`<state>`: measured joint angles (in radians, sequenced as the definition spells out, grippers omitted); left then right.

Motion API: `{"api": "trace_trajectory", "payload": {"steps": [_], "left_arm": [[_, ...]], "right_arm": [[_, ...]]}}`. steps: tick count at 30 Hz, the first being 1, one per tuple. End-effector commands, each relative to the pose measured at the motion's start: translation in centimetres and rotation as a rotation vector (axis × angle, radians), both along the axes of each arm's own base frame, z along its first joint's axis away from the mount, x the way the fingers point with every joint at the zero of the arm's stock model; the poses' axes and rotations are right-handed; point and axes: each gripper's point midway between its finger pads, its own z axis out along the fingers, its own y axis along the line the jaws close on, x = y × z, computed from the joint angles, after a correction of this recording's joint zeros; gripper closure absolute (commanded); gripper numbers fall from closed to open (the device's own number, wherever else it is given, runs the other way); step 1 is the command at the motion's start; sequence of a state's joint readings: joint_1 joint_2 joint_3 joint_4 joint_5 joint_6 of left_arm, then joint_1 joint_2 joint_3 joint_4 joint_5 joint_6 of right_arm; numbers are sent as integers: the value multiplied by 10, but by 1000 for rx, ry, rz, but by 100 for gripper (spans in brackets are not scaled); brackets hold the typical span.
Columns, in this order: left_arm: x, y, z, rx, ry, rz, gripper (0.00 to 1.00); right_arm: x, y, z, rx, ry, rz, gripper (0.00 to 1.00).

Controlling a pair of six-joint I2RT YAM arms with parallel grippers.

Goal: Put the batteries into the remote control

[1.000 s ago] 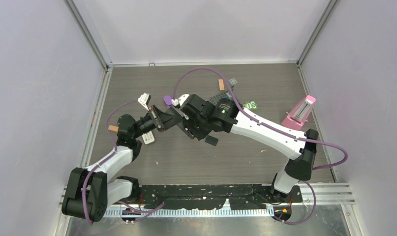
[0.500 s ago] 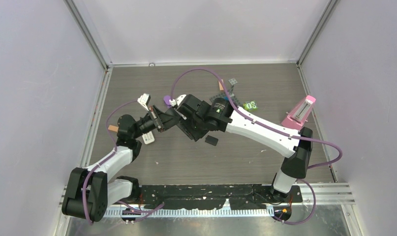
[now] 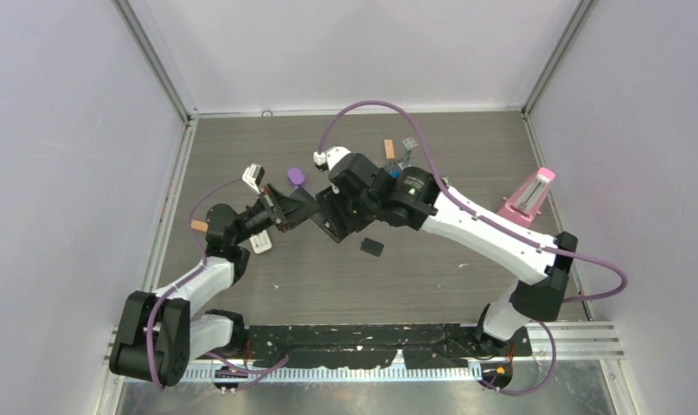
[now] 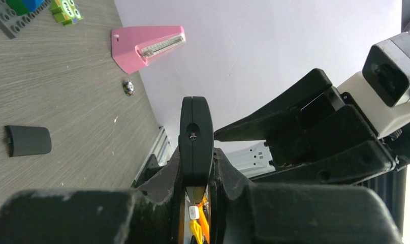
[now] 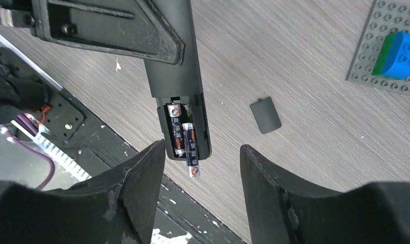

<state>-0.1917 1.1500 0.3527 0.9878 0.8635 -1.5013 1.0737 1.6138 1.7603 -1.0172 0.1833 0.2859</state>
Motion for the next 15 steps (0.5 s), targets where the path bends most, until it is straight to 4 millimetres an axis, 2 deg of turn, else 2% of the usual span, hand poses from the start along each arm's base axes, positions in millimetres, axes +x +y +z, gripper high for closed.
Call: {"api": "trace_trajectory", "payload": {"steps": [1,3,6,9,14,15], "left_arm": [[-2,1,17,-45,-57,10,100],[-2,2,21,-56,-56,18,100],[-1,6,30,-95,-45,48,100],[2,17,45,-192,-4,135,100],[1,28,63,-232,38,218,100],[-2,31,68,-241,36,232,100]], "right_arm": [[8,-8,44,163,-65,-87,38],[9,-12,52,207,-76,-115,35],[10,-18,61,305,-85,-174,25],[9,-23,70,439,-70,-215,19],[-1,-15,93,737,-33,-219,14],[-3,-13,88,763,-10,-229,13]]}}
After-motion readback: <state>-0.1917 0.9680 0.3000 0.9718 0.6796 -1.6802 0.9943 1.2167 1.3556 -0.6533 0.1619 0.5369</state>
